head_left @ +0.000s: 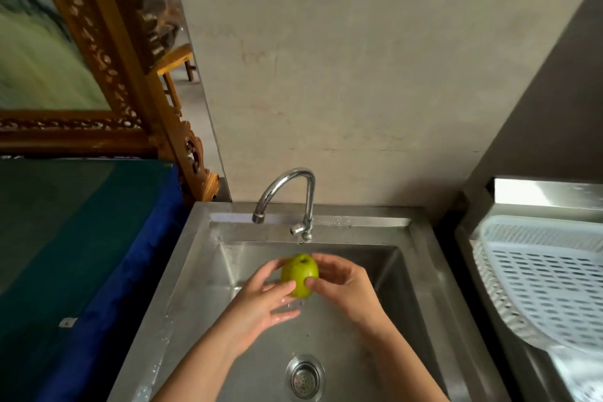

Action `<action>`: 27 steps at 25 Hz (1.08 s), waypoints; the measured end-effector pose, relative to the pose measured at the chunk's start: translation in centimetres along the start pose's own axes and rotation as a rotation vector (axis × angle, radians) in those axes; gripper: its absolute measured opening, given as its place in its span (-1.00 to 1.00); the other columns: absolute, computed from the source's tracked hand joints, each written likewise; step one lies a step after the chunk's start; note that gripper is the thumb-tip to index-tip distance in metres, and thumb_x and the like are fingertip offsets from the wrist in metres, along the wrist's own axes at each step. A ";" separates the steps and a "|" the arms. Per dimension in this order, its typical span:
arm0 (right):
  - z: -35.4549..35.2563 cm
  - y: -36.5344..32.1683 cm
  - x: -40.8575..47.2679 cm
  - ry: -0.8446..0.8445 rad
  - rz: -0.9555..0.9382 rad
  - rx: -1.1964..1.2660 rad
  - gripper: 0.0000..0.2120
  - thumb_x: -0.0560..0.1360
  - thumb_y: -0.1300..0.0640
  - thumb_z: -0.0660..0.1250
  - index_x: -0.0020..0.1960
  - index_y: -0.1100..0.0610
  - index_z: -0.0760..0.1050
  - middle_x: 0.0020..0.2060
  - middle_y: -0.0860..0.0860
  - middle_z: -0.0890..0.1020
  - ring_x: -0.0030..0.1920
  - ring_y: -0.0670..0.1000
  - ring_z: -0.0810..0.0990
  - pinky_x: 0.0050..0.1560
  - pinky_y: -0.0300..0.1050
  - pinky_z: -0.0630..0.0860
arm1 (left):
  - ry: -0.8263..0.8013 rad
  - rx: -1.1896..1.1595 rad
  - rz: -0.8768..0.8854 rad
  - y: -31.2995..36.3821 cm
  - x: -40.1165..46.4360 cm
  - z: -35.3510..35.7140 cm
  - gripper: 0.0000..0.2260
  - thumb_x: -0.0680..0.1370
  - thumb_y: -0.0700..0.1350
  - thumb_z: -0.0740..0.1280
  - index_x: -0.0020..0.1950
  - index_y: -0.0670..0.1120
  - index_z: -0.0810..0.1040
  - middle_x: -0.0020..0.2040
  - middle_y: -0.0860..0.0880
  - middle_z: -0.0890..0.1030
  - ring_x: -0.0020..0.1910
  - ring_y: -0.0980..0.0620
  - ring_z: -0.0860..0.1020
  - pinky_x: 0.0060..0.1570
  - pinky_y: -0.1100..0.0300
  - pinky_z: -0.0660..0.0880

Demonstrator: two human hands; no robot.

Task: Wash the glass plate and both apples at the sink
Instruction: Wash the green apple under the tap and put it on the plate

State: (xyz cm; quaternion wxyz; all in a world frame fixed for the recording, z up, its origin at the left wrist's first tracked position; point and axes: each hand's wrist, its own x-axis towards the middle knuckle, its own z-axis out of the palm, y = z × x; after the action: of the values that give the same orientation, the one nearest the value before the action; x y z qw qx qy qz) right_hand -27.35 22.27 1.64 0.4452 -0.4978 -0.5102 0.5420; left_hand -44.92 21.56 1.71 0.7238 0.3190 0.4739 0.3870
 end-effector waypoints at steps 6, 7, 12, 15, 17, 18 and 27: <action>-4.0 -5.1 -9.5 0.176 -0.043 -0.032 -0.69 0.35 0.38 0.44 0.02 0.09 0.62 -0.21 -0.09 0.74 -0.14 -0.11 0.69 -0.13 -0.29 0.59 | -0.163 0.263 0.085 0.8 -5.4 7.3 -0.68 0.49 -0.23 0.35 0.17 0.06 0.45 0.19 -0.08 0.54 0.14 -0.03 0.56 0.00 0.07 0.61; -4.5 -5.6 -11.3 0.220 -0.049 -0.034 -0.69 0.35 0.39 0.44 0.02 0.11 0.62 -0.22 -0.09 0.74 -0.14 -0.11 0.69 -0.12 -0.29 0.59 | -0.194 0.301 0.099 0.6 -6.2 8.5 -0.69 0.49 -0.24 0.35 0.16 0.06 0.46 0.19 -0.08 0.54 0.13 -0.03 0.57 0.01 0.07 0.60; -7.9 -7.1 -19.9 0.437 -0.063 -0.028 -0.66 0.34 0.39 0.45 0.11 0.28 0.57 -0.11 0.14 0.71 -0.11 0.00 0.68 -0.10 -0.22 0.62 | -0.373 0.470 0.145 -0.9 -10.1 14.9 -0.68 0.48 -0.27 0.34 0.18 0.02 0.47 0.14 -0.07 0.56 0.06 0.00 0.57 -0.05 0.12 0.58; -10.5 -7.7 -24.3 0.518 -0.060 -0.088 -0.65 0.33 0.37 0.45 0.11 0.30 0.57 -0.10 0.19 0.69 -0.12 0.00 0.67 -0.08 -0.16 0.62 | -0.450 0.524 0.170 -2.7 -12.1 18.9 -0.66 0.45 -0.30 0.38 0.09 0.07 0.48 0.08 -0.04 0.57 0.04 0.00 0.57 -0.03 0.10 0.58; -12.2 -8.2 -26.8 0.573 -0.046 -0.132 -0.67 0.32 0.36 0.47 0.07 0.23 0.59 -0.08 0.17 0.69 -0.11 0.01 0.66 -0.02 -0.12 0.61 | -0.495 0.574 0.201 -4.1 -12.8 21.4 -0.65 0.43 -0.30 0.39 0.03 0.13 0.48 0.06 0.00 0.58 0.00 0.05 0.58 -0.03 0.10 0.58; -13.2 -8.2 -28.0 0.596 -0.044 -0.154 -0.68 0.31 0.34 0.48 0.05 0.17 0.60 -0.09 0.11 0.70 -0.11 -0.01 0.67 -0.02 -0.16 0.61 | -0.518 0.607 0.216 -4.9 -12.9 22.6 -0.65 0.42 -0.28 0.40 0.02 0.15 0.49 0.05 0.03 0.58 0.00 0.08 0.59 -0.01 0.09 0.57; -26.3 -2.6 -36.8 0.672 0.062 -0.251 -0.62 0.23 0.28 0.54 -0.02 -0.01 0.59 -0.03 0.01 0.69 0.01 0.00 0.66 0.01 -0.18 0.61 | -0.603 0.887 0.302 -16.1 -10.9 35.4 -0.49 0.34 -0.16 0.48 0.24 0.07 0.46 0.14 0.10 0.44 0.05 0.19 0.54 -0.14 0.50 0.48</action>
State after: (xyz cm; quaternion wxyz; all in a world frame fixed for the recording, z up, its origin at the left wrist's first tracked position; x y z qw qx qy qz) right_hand 2.71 -11.03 7.83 0.5067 -0.7142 -0.3826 0.2946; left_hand -10.49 0.81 5.49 0.5602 0.7541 0.3121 0.1414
